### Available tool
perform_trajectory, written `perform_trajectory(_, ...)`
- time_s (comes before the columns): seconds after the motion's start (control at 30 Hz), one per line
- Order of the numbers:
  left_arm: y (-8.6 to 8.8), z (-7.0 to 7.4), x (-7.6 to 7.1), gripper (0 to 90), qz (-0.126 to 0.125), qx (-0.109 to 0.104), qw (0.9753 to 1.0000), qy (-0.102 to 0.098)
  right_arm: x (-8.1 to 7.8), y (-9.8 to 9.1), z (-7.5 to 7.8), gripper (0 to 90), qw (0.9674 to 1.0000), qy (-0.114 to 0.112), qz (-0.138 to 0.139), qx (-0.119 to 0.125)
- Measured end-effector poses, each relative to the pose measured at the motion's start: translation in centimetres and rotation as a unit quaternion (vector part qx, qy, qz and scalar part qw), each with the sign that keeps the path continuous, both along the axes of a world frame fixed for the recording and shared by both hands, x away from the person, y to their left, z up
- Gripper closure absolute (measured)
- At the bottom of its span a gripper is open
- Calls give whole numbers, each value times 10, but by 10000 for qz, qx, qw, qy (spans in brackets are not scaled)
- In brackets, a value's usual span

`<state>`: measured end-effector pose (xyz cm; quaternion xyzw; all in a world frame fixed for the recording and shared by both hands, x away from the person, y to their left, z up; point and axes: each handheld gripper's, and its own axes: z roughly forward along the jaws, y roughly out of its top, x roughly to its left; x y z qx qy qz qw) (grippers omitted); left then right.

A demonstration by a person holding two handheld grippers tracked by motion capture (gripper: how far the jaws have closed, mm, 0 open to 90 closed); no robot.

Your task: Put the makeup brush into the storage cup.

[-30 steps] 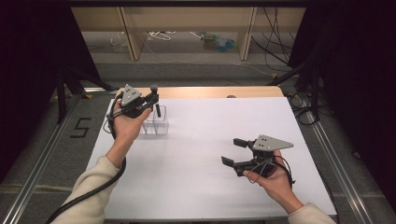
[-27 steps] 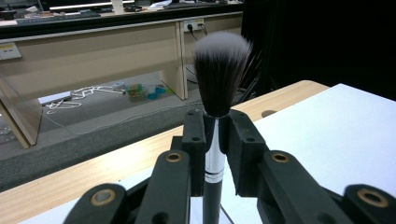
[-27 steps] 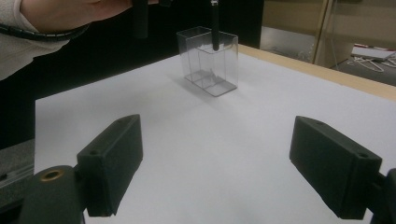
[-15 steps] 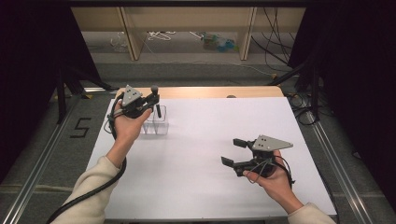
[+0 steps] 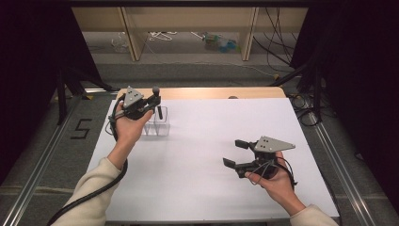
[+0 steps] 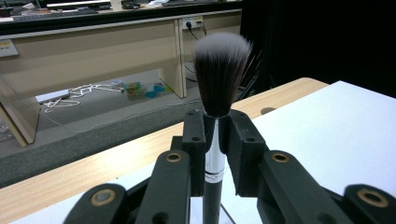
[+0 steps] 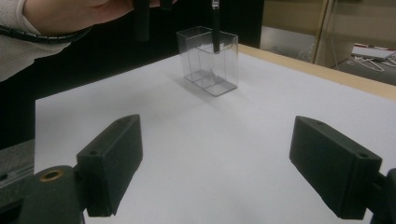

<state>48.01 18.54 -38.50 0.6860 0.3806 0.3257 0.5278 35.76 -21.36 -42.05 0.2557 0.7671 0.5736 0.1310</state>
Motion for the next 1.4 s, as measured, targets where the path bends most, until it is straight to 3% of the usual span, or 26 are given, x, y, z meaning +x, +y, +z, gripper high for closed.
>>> perform_trajectory(0.33, 0, -2, 1, 779, -11, 66, 10000, 1, -1, 0, 0, 180, 10000, 34, -13, -35)
perform_trajectory(0.47, -1, -3, 1, 779, 26, -27, 10000, 54, -1, -1, 1, 180, 10000, 39, -24, -50)
perform_trajectory(0.63, 0, -4, 2, 779, 19, 70, 10000, 20, -1, 0, 1, 181, 10000, 40, -21, -53)
perform_trajectory(0.77, -1, -5, 1, 779, 19, -12, 10000, 85, 0, 0, 0, 180, 10000, 11, -2, -19)
perform_trajectory(1.4, 0, -8, 2, 779, 37, 11, 9999, 121, -1, 0, 0, 180, 10000, 34, 4, -19)
